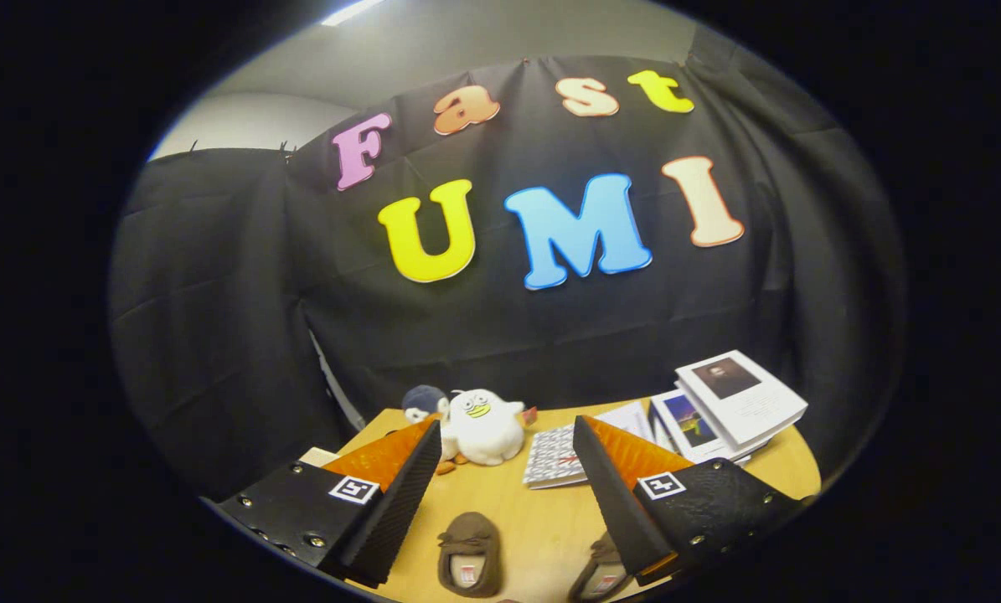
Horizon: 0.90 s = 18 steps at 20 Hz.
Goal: Open the storage box then place both shoes into the box .Put the left shoe in first, then the right shoe, with the right side of both shoes facing outward in a uniform manner.
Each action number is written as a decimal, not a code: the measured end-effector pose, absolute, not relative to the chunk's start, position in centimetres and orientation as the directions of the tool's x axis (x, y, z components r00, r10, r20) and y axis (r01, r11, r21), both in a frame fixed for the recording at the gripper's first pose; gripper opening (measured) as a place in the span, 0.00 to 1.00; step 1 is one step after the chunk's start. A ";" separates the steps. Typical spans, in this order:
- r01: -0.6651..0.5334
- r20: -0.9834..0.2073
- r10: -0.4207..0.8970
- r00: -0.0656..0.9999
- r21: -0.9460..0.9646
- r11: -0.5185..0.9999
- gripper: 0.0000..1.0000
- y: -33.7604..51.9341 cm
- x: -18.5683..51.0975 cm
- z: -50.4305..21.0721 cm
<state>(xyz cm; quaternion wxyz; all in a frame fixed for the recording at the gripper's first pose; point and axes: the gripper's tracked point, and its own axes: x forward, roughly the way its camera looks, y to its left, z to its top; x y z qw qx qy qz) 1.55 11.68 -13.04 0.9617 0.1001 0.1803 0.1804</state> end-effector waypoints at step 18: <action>-0.306 -0.417 0.853 0.314 0.806 0.507 0.97 29.4 -4.4 -27.3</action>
